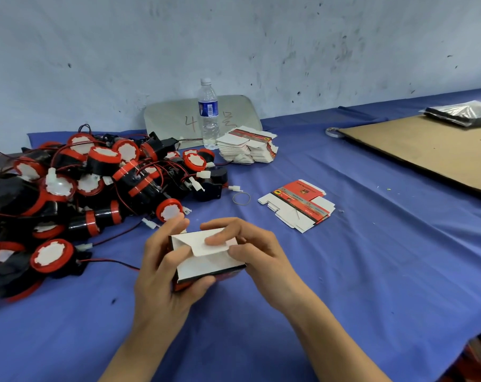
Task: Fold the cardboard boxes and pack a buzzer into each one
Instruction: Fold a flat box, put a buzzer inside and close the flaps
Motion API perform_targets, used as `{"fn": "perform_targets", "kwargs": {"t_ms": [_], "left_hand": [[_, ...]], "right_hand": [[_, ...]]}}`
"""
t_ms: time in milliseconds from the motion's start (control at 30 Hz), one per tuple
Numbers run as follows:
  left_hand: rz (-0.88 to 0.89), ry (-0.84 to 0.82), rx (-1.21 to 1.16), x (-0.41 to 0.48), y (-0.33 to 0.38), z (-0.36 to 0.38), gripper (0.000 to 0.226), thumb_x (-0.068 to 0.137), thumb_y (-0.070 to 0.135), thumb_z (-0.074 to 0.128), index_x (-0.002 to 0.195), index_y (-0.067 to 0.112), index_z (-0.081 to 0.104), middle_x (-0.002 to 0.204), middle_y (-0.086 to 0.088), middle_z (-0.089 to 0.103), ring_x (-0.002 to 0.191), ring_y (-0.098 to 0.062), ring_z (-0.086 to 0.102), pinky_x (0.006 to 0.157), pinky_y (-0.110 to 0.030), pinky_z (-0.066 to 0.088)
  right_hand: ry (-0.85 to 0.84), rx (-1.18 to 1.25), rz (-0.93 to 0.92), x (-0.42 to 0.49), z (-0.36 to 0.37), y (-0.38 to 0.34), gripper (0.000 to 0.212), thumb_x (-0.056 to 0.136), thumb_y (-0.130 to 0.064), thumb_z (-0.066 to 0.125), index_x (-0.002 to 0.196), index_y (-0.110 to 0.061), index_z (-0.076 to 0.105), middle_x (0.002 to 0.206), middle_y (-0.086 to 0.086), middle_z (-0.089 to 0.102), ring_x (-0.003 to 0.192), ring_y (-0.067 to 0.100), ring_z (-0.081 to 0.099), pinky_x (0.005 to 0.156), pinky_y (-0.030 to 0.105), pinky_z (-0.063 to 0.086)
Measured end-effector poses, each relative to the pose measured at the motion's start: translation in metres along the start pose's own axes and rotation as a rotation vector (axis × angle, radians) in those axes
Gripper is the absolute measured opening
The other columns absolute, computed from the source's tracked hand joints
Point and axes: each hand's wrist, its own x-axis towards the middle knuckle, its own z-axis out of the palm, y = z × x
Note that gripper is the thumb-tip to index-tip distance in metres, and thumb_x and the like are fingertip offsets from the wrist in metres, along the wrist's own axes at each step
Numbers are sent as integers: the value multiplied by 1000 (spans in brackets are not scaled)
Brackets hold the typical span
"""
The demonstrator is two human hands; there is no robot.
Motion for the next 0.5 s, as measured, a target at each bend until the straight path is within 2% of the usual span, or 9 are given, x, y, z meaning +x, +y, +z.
{"fn": "perform_targets", "kwargs": {"t_ms": [100, 133, 200, 267, 333, 433, 500], "left_hand": [[-84, 52, -237, -2, 0, 2, 32, 92, 55, 55, 108, 29, 44, 132, -23, 47, 132, -18, 46, 100, -22, 42], [-134, 71, -352, -3, 1, 3, 34, 89, 54, 59, 110, 36, 40, 132, -26, 48, 129, -24, 50, 99, -27, 45], [-163, 77, -449, -5, 2, 4, 40, 88, 55, 61, 114, 39, 35, 134, -23, 52, 126, -29, 53, 97, -30, 48], [-160, 35, -444, -6, 2, 1, 38, 88, 59, 58, 114, 42, 37, 139, -3, 54, 126, -26, 54, 95, -30, 49], [-165, -3, -408, -6, 1, -4, 33, 87, 62, 56, 112, 45, 40, 139, 10, 53, 122, -22, 57, 93, -31, 51], [-171, -2, -266, -5, 2, -7, 38, 88, 65, 50, 105, 31, 50, 131, 14, 56, 117, -15, 59, 90, -28, 50], [-180, 2, -176, -2, 5, -7, 44, 90, 66, 45, 103, 24, 51, 125, 23, 56, 117, -4, 56, 90, -16, 45]], "right_hand": [[-18, -27, 21, 0, 4, -2, 14, 77, -24, 58, 83, -29, 70, 119, -3, 63, 104, 17, 59, 74, 25, 46], [-13, -55, 29, 0, 4, -2, 12, 78, -22, 62, 82, -31, 68, 114, -2, 65, 99, 15, 60, 73, 23, 47], [-29, -111, 79, 1, 1, -5, 22, 80, -17, 66, 91, -36, 65, 103, 1, 67, 90, 13, 60, 70, 24, 50], [-131, -132, 189, 1, -6, -14, 44, 82, -17, 68, 114, -47, 58, 99, -2, 69, 90, 11, 63, 77, 25, 54], [-239, -151, 305, 0, -16, -23, 60, 82, -20, 69, 128, -53, 49, 103, 6, 72, 93, 13, 66, 84, 25, 54], [-280, -151, 408, -1, -19, -24, 54, 81, -27, 69, 128, -49, 53, 110, 16, 69, 92, 20, 67, 88, 37, 53], [-242, -140, 416, 0, -16, -19, 50, 79, -28, 69, 124, -46, 57, 109, 14, 69, 90, 20, 67, 87, 40, 53]]}}
